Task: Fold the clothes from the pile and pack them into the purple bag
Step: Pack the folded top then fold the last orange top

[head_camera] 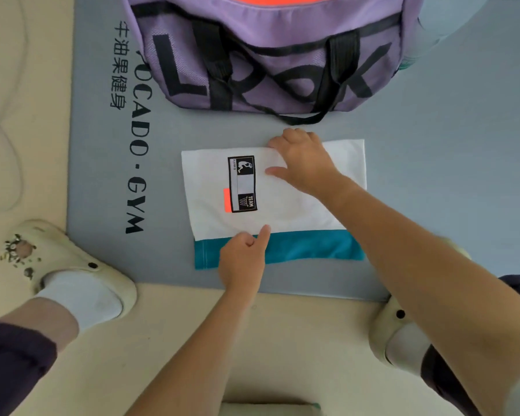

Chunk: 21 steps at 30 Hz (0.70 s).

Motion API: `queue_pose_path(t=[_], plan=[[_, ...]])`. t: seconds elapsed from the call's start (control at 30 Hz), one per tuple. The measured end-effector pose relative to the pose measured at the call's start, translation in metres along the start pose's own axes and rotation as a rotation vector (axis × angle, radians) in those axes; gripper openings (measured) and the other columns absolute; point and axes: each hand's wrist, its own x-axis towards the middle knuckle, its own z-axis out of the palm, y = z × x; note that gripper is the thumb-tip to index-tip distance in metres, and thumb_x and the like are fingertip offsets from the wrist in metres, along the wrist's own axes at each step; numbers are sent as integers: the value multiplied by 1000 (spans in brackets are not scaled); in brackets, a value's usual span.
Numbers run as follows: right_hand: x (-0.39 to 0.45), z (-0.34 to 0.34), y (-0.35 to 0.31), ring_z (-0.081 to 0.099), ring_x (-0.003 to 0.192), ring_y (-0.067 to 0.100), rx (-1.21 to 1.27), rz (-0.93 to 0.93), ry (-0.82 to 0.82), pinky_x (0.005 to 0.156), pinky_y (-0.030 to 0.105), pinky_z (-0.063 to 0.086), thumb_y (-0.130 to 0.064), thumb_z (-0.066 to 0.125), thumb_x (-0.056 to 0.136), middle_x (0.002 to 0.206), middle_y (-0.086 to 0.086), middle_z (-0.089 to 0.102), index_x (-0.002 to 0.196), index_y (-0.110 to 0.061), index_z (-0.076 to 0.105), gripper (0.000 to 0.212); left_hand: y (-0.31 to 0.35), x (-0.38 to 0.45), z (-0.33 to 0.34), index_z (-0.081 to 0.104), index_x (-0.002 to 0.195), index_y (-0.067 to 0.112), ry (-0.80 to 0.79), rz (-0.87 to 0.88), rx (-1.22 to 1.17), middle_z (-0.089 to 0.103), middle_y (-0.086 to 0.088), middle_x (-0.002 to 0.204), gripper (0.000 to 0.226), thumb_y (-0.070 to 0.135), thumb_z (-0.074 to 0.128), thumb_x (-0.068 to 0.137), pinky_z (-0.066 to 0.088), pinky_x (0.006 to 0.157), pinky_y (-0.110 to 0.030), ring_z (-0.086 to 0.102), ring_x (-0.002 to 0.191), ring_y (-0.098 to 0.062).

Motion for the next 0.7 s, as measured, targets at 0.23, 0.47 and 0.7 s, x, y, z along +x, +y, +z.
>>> queue_pose_path(t=[0.23, 0.47, 0.7], plan=[[-26, 1, 32, 53, 82, 22, 492, 523, -99, 67, 30, 37, -41, 71, 81, 86, 0, 58, 87, -17, 57, 28, 10, 32, -13, 46, 66, 21, 99, 278, 341, 53, 7, 61, 50, 65, 56, 85, 31, 49, -30, 52, 59, -18], [-134, 36, 35, 60, 66, 21, 754, 951, -135, 61, 33, 52, -34, 77, 79, 79, 3, 64, 79, -15, 60, 25, 32, 66, -35, 56, 95, 13, 230, 616, 372, 56, -8, 100, 44, 48, 76, 77, 38, 79, -38, 50, 97, -29], [-152, 45, 18, 55, 73, 16, 759, 1016, -3, 57, 27, 41, -31, 78, 78, 79, -9, 55, 93, -17, 53, 33, 4, 16, -18, 48, 101, 13, 158, 14, 106, 61, -5, 100, 56, 52, 77, 73, 52, 77, -45, 60, 86, -31]])
